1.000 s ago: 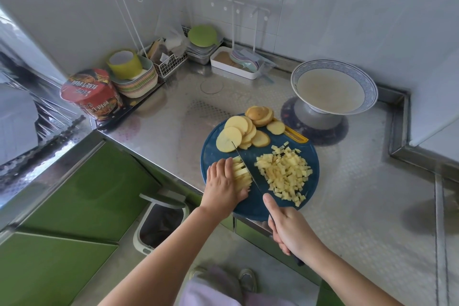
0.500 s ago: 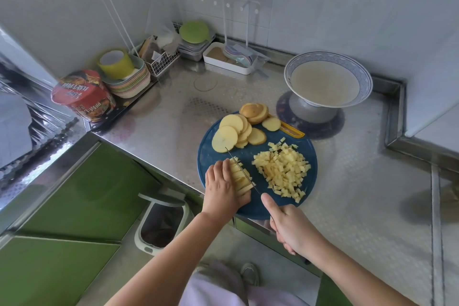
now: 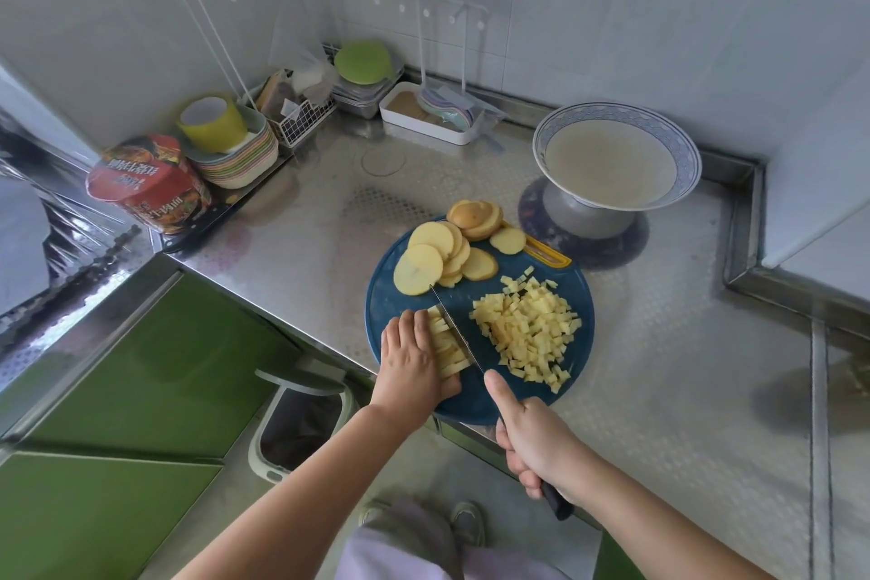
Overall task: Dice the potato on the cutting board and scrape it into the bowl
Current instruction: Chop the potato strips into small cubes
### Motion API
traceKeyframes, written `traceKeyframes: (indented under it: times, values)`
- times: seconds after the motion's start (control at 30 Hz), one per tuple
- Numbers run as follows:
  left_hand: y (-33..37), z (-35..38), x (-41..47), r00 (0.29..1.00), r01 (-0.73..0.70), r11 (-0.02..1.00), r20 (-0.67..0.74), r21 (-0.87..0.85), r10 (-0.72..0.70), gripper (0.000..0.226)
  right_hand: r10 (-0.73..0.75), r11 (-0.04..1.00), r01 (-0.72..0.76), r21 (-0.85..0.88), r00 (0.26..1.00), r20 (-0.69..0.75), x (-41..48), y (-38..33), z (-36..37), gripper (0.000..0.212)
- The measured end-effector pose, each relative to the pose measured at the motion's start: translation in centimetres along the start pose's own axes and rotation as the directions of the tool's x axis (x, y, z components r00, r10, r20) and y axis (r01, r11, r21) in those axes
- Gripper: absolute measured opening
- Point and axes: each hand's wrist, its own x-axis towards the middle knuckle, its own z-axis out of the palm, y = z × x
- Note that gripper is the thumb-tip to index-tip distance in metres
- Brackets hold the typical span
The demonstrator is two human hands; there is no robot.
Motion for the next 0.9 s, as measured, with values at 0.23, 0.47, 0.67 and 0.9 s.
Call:
traceKeyframes:
  times: [0.23,0.47,0.67,0.9]
  values:
    - [-0.5,0.7,0.5,0.996,-0.061,0.998,-0.062,-0.028,0.060,0.098,0.058,0.998,-0.059,0.016,0.996,0.061,0.3,-0.3,-0.2,0.069]
    - [0.0,0.3,0.4,0.998,-0.030,0.998,-0.054,0.050,0.032,0.095,0.145,0.988,-0.139,-0.062,0.983,0.109,0.7,-1.0,-0.4,0.071]
    - [-0.1,0.2,0.5,0.998,-0.031,0.997,-0.049,0.077,0.035,0.094,0.175,0.982,-0.166,-0.091,0.979,0.108,0.9,-1.1,-0.5,0.075]
    - [-0.1,0.4,0.6,0.998,-0.022,0.999,-0.058,0.030,0.024,0.096,0.164,0.981,-0.162,-0.110,0.986,0.008,2.6,-1.3,0.8,0.075]
